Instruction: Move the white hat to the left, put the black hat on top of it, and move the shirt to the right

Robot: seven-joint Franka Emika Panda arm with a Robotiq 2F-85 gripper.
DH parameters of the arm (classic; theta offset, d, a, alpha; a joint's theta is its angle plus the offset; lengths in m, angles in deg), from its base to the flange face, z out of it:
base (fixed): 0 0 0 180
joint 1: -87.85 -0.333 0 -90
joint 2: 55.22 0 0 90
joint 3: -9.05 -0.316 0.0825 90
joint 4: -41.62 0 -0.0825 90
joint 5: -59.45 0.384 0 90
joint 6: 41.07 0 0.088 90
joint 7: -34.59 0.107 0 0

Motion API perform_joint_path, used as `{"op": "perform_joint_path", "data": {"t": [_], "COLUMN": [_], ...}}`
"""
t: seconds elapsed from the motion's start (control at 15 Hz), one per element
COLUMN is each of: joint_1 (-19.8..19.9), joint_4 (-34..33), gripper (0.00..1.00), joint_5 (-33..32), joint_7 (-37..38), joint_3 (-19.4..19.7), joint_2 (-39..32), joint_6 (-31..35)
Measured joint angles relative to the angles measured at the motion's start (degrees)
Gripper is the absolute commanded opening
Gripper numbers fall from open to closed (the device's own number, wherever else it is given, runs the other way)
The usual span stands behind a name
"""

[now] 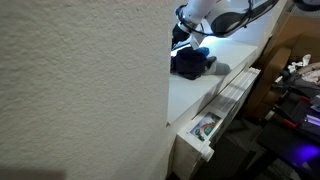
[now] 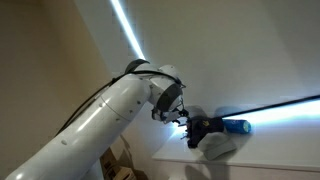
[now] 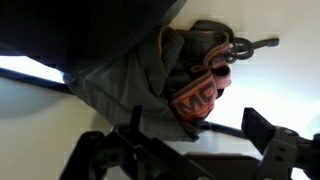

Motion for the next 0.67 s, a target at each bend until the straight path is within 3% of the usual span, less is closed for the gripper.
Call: {"op": "perform_joint_path", "data": {"t": [0.4, 0.67], "joint_1": [0.46, 0.21], "joint_4": [-8.10, -7.98], "gripper": [1.00, 1.00], "joint_5": [2.62, 2.33], "joint_7": [-6.27, -6.18], "joint_3": [0.12, -0.51], "joint_2": [6.70, 7.06], "joint_6": [-1.86, -1.88]}}
